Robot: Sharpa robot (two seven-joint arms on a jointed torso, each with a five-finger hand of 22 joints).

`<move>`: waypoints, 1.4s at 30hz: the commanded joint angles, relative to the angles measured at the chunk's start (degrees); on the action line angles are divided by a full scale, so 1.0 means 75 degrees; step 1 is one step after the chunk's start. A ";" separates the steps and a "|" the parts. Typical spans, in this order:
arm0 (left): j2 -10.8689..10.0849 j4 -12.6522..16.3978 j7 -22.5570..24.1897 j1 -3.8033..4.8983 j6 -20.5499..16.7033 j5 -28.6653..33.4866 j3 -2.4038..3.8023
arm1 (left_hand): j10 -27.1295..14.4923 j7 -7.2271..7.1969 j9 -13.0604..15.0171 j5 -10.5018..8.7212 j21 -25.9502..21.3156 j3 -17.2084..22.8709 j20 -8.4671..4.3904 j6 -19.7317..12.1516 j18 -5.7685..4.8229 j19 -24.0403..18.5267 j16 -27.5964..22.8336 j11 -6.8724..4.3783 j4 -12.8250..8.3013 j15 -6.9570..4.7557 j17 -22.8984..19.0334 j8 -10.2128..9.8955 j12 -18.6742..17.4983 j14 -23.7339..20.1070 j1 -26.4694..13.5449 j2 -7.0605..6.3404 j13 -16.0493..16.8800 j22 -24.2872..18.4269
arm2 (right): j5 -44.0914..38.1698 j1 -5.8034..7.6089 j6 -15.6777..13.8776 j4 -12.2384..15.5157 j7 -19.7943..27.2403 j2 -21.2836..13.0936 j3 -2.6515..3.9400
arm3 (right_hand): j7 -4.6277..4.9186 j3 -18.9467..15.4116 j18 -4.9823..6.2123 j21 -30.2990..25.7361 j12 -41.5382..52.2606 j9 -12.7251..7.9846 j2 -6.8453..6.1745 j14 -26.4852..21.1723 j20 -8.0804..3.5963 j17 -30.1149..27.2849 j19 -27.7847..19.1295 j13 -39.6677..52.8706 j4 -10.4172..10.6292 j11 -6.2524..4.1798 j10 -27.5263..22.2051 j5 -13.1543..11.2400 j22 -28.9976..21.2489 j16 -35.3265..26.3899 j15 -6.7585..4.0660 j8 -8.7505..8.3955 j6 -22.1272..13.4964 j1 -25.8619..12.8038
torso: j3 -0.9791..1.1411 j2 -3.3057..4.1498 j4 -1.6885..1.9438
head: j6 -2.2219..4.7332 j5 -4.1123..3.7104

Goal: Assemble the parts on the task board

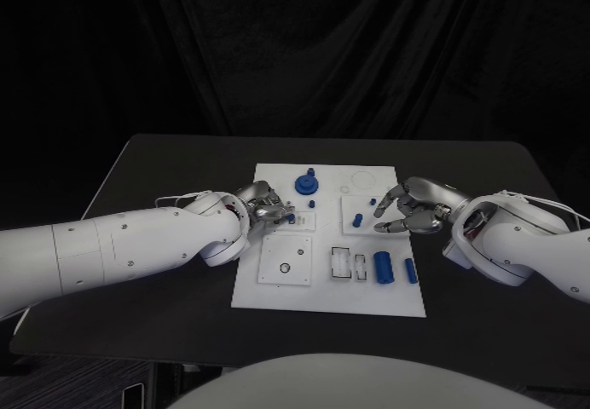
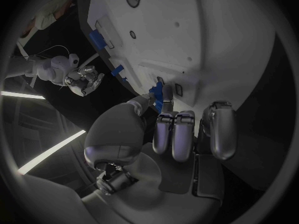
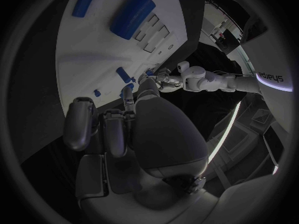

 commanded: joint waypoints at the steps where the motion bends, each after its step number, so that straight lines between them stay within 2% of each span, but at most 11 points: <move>1: 0.0019 -0.0010 0.0122 -0.0036 0.0115 0.0005 -0.0005 | 0.0805 0.0007 -0.0022 -0.0123 -0.0056 -0.0108 -0.0041 -0.0031 0.0130 -0.0014 0.0021 -0.0030 0.0034 -0.0057 0.2013 0.0009 0.0028 0.0807 -0.0019 0.0082 0.2009 0.1449 | -0.0049 -0.0019 -0.0015 0.0021 -0.0097 -0.0012 0.0003 | 0.0011 -0.0045 0.0021 -0.0028 -0.0028 -0.0010 0.0194 0.0519 0.0016 0.0726 -0.0036 -0.0487 0.0012 -0.0116 0.0052 0.0034 0.1122 -0.0035 -0.0059 -0.0045 0.0049 0.0113 | 0.0006 0.0005 -0.0008 | 0.0001 0.0006; 9: -0.0013 0.0009 0.0104 -0.0054 0.0197 0.0005 -0.0005 | 0.0805 0.0003 -0.0045 -0.0166 -0.0101 -0.0170 -0.0038 -0.0065 0.0139 -0.0031 0.0021 -0.0028 0.0029 -0.0054 0.2013 -0.0024 0.0028 0.0807 0.0067 0.0078 0.2009 0.1438 | -0.0049 -0.0020 0.0010 0.0017 -0.0118 -0.0012 0.0003 | 0.0011 -0.0045 0.0021 -0.0028 -0.0028 -0.0010 0.0194 0.0519 0.0016 0.0726 -0.0036 -0.0487 0.0012 -0.0116 0.0052 0.0034 0.1122 -0.0035 -0.0059 -0.0045 0.0049 0.0113 | 0.0007 0.0005 -0.0008 | 0.0001 0.0011; 12: -0.0028 0.0023 0.0101 -0.0058 0.0221 0.0005 -0.0005 | 0.0805 0.0004 -0.0058 0.0111 -0.0110 -0.0191 -0.0040 -0.0070 0.0140 -0.0031 0.0021 -0.0031 -0.0007 -0.0057 0.2013 -0.0038 0.0028 0.0807 0.0197 0.0089 0.2009 0.1438 | -0.0049 -0.0022 0.0014 0.0015 -0.0123 -0.0012 0.0003 | 0.0010 -0.0049 0.0020 -0.0025 -0.0028 -0.0016 0.0194 0.0518 0.0016 0.0722 -0.0033 -0.0487 0.0012 -0.0117 0.0052 0.0041 0.1124 -0.0038 -0.0059 -0.0044 0.0053 0.0116 | 0.0008 0.0004 -0.0007 | 0.0001 0.0013; 14: -0.0037 0.0030 0.0107 -0.0060 0.0231 0.0005 -0.0005 | 0.0805 0.0004 -0.0060 0.0152 -0.0116 -0.0197 -0.0040 -0.0072 0.0141 -0.0033 0.0021 -0.0031 -0.0012 -0.0057 0.2013 -0.0041 0.0028 0.0807 0.0216 0.0088 0.2009 0.1437 | -0.0049 -0.0023 0.0016 0.0015 -0.0127 -0.0012 0.0003 | 0.0010 -0.0049 0.0020 -0.0025 -0.0028 -0.0016 0.0194 0.0518 0.0016 0.0722 -0.0033 -0.0487 0.0012 -0.0117 0.0052 0.0041 0.1124 -0.0038 -0.0059 -0.0044 0.0053 0.0116 | 0.0008 0.0004 -0.0006 | 0.0001 0.0011; 16: -0.0048 0.0038 0.0118 -0.0062 0.0240 0.0005 -0.0005 | 0.0805 0.0005 -0.0067 0.0479 -0.0119 -0.0196 -0.0042 -0.0080 0.0140 -0.0031 0.0021 -0.0032 -0.0037 -0.0058 0.2013 -0.0050 0.0028 0.0807 0.0302 0.0092 0.2009 0.1439 | -0.0049 -0.0026 0.0017 0.0014 -0.0130 -0.0014 0.0003 | 0.0010 -0.0049 0.0020 -0.0025 -0.0028 -0.0016 0.0194 0.0518 0.0016 0.0722 -0.0033 -0.0487 0.0012 -0.0117 0.0052 0.0041 0.1124 -0.0038 -0.0059 -0.0044 0.0053 0.0116 | 0.0009 0.0006 -0.0005 | 0.0001 0.0008; 19: -0.0066 0.0049 0.0137 -0.0065 0.0256 0.0005 -0.0005 | 0.0805 0.0007 -0.0070 0.0599 -0.0133 -0.0196 -0.0041 -0.0090 0.0143 -0.0036 0.0021 -0.0031 -0.0046 -0.0057 0.2013 -0.0056 0.0028 0.0807 0.0337 0.0088 0.2009 0.1436 | -0.0049 -0.0031 0.0015 0.0014 -0.0136 -0.0017 0.0003 | 0.0010 -0.0049 0.0020 -0.0025 -0.0028 -0.0016 0.0194 0.0518 0.0016 0.0722 -0.0033 -0.0487 0.0012 -0.0117 0.0052 0.0041 0.1124 -0.0038 -0.0059 -0.0044 0.0053 0.0116 | 0.0007 0.0003 -0.0004 | 0.0001 0.0009; 21: -0.0077 0.0055 0.0151 -0.0066 0.0258 0.0005 -0.0005 | 0.0805 0.0009 -0.0071 0.0796 -0.0152 -0.0181 -0.0040 -0.0099 0.0146 -0.0042 0.0021 -0.0029 -0.0067 -0.0055 0.2013 -0.0059 0.0028 0.0807 0.0390 0.0086 0.2009 0.1432 | -0.0049 -0.0034 0.0016 0.0012 -0.0139 -0.0018 0.0003 | 0.0009 -0.0048 0.0021 -0.0029 -0.0028 -0.0018 0.0195 0.0519 0.0016 0.0723 -0.0034 -0.0487 0.0010 -0.0118 0.0052 0.0045 0.1123 -0.0037 -0.0059 -0.0044 0.0053 0.0122 | 0.0008 0.0000 -0.0003 | 0.0001 0.0007; 37: -0.0155 0.0111 0.0265 -0.0074 0.0265 0.0005 -0.0005 | 0.0805 0.0009 -0.0070 0.0836 -0.0193 -0.0170 -0.0039 -0.0114 0.0154 -0.0059 0.0021 -0.0030 -0.0091 -0.0054 0.2013 -0.0063 0.0028 0.0807 0.0427 0.0079 0.2009 0.1421 | -0.0049 -0.0051 0.0034 0.0005 -0.0177 -0.0015 0.0003 | 0.0009 -0.0048 0.0021 -0.0029 -0.0028 -0.0018 0.0195 0.0519 0.0016 0.0723 -0.0034 -0.0487 0.0010 -0.0118 0.0052 0.0045 0.1123 -0.0037 -0.0059 -0.0044 0.0053 0.0122 | 0.0005 0.0000 -0.0003 | 0.0001 0.0006; 40: -0.0137 0.0101 0.0276 -0.0074 0.0256 0.0005 -0.0005 | 0.0805 0.0021 -0.0066 0.0575 -0.0208 -0.0207 -0.0031 -0.0124 0.0156 -0.0066 0.0021 -0.0017 -0.0085 -0.0044 0.2013 -0.0062 0.0028 0.0807 0.0452 0.0081 0.2009 0.1419 | -0.0049 -0.0052 0.0043 0.0007 -0.0186 -0.0015 0.0003 | 0.0008 -0.0046 0.0025 -0.0046 -0.0035 -0.0023 0.0197 0.0515 0.0016 0.0708 -0.0039 -0.0506 0.0005 -0.0119 0.0041 0.0055 0.1118 -0.0046 -0.0060 -0.0046 0.0051 0.0137 | 0.0007 0.0005 -0.0005 | 0.0001 0.0011; 42: -0.0119 0.0089 0.0271 -0.0075 0.0247 0.0005 -0.0005 | 0.0805 0.0025 -0.0069 0.0223 -0.0211 -0.0275 -0.0025 -0.0121 0.0155 -0.0066 0.0021 -0.0012 -0.0045 -0.0039 0.2013 -0.0062 0.0028 0.0807 0.0448 0.0090 0.2009 0.1420 | -0.0049 -0.0052 0.0053 0.0012 -0.0195 -0.0018 0.0003 | 0.0008 -0.0046 0.0025 -0.0046 -0.0035 -0.0023 0.0197 0.0515 0.0016 0.0708 -0.0039 -0.0506 0.0005 -0.0119 0.0041 0.0055 0.1118 -0.0046 -0.0060 -0.0046 0.0051 0.0137 | 0.0007 0.0005 -0.0003 | 0.0001 0.0009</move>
